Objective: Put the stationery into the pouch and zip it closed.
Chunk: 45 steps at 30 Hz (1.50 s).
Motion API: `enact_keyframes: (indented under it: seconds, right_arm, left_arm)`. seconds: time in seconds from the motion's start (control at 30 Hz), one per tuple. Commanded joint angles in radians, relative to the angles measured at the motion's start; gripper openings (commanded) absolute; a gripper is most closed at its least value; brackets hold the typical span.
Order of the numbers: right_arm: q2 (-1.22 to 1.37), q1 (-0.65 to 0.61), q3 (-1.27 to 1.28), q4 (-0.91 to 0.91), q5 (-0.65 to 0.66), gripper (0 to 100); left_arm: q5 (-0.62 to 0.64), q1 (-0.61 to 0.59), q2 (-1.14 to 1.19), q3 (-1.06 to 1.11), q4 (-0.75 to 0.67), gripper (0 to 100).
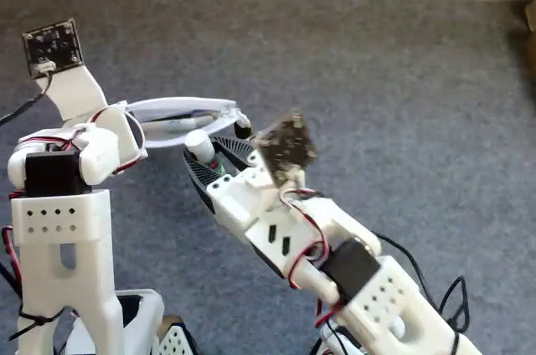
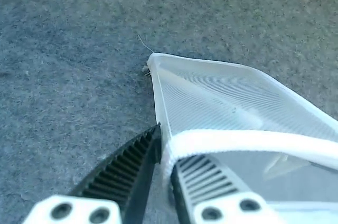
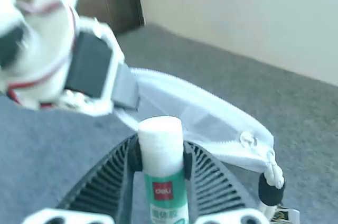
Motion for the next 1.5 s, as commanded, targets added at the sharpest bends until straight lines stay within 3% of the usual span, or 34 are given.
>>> enact_keyframes:
  seconds: [0.0, 0.37, 0.8, 1.17, 1.47]
  right_arm:
    - [-0.097, -0.016, -0.01, -0.028, -0.094, 0.5]
    - [-0.14, -0.033, -0.018, -0.054, -0.16, 0.6]
    - [0.018, -0.027, 0.082, -0.783, -0.153, 0.5]
    - [0.4, 0.039, 0.082, -1.072, -0.152, 0.5]
    - [0.567, 0.042, 0.088, -1.099, -0.152, 0.5]
  left_arm:
    - [-0.009, 0.025, -0.025, 0.001, -0.018, 1]
    - [-0.009, 0.025, -0.025, 0.002, -0.017, 1]
    - [-0.009, 0.024, -0.025, 0.019, -0.021, 1]
    - [-0.009, 0.019, -0.025, 0.018, -0.02, 1]
    - [-0.011, 0.019, -0.025, 0.018, -0.02, 1]
